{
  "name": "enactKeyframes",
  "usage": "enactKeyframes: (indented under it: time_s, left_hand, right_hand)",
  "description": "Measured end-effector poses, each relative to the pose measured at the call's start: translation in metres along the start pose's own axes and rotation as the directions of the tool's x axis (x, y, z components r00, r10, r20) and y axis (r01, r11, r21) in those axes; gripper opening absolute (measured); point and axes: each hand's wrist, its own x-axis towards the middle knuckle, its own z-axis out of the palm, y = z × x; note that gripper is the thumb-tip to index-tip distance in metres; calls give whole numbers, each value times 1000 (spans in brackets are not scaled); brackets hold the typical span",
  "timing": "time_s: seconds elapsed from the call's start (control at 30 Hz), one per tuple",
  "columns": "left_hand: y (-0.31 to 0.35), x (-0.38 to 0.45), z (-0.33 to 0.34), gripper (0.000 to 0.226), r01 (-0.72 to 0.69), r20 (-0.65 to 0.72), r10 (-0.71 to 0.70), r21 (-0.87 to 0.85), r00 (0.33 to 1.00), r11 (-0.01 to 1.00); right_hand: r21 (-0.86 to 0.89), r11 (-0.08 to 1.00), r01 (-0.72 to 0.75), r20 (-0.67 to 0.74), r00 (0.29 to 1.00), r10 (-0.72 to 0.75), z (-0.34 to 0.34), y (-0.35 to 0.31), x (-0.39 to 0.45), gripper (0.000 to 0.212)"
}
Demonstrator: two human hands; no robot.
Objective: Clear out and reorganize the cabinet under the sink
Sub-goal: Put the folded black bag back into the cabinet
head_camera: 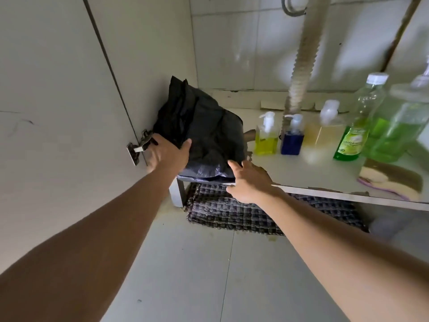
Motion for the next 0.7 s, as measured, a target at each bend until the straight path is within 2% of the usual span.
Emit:
enactKeyframes:
  time_s: [0.07, 0.1, 0.17, 0.23, 0.3, 0.37, 0.43, 0.5, 0.7]
  left_hand:
    - [-1, -19, 4, 78, -191, -73, 197, 76, 978, 979]
    - [-5, -27, 7, 70, -320, -83, 336, 158, 938, 934]
    - [-11, -33, 12, 56, -512, 27, 532, 317, 846, 798]
    - [-20, -25, 17, 49, -540, 182, 516, 425, 837, 726]
    - [-22, -12, 13, 52, -494, 240, 431, 440, 870, 750]
    - [-15, -4, 5, 56, -445, 225, 384, 420, 895, 791]
    - [-5, -6, -2, 60, -419, 194, 371, 405, 908, 813]
    - [0, -12, -7, 61, -414, 197, 364, 432, 910, 801]
    - [-4, -42, -28, 61, -440, 256, 358, 526, 898, 728]
  right_hand:
    - [-69, 997, 19, -104, 994, -27, 7, 0, 2, 62]
    - [-76, 997, 20, -141, 989, -31, 9, 1, 3, 59]
    - [-36, 999, 6, -180, 984, -12, 8, -1, 6, 54]
    - [47, 998, -37, -231, 972, 47, 2, -6, 7, 43]
    - [111, 990, -88, -251, 961, 114, -6, -12, 6, 32]
    - [107, 991, -86, -151, 983, 102, -14, -19, 1, 28]
    - [87, 995, -41, -5, 999, 41, -22, -23, -8, 37]
    - [94, 996, -9, 75, 997, 2, -31, -28, -21, 46]
    - [53, 994, 94, 51, 994, -97, -44, -38, -57, 45]
